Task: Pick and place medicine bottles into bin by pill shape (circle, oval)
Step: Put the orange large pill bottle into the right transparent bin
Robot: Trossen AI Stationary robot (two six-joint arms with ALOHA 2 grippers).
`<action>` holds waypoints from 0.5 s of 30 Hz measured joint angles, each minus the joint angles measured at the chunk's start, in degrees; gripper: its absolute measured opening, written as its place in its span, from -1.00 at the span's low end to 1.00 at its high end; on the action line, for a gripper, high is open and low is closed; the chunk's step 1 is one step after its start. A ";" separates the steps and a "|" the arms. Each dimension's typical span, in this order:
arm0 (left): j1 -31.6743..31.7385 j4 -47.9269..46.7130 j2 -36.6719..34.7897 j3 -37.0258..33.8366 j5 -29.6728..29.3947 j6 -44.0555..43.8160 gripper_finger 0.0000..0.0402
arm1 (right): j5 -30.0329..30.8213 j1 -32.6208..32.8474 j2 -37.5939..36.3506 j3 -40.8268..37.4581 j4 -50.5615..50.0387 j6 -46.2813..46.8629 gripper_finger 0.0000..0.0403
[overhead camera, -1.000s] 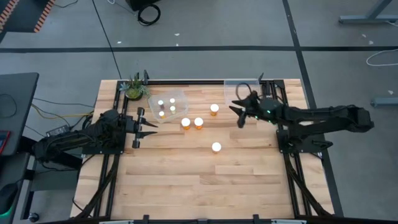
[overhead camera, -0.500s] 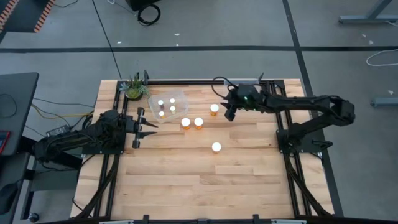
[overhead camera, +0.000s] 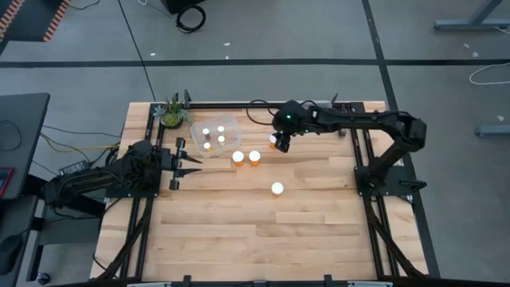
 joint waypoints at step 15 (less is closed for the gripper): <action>0.00 0.11 0.00 0.00 0.02 0.01 -0.43 | 0.07 -0.02 4.67 11.43 -11.31 -1.03 0.21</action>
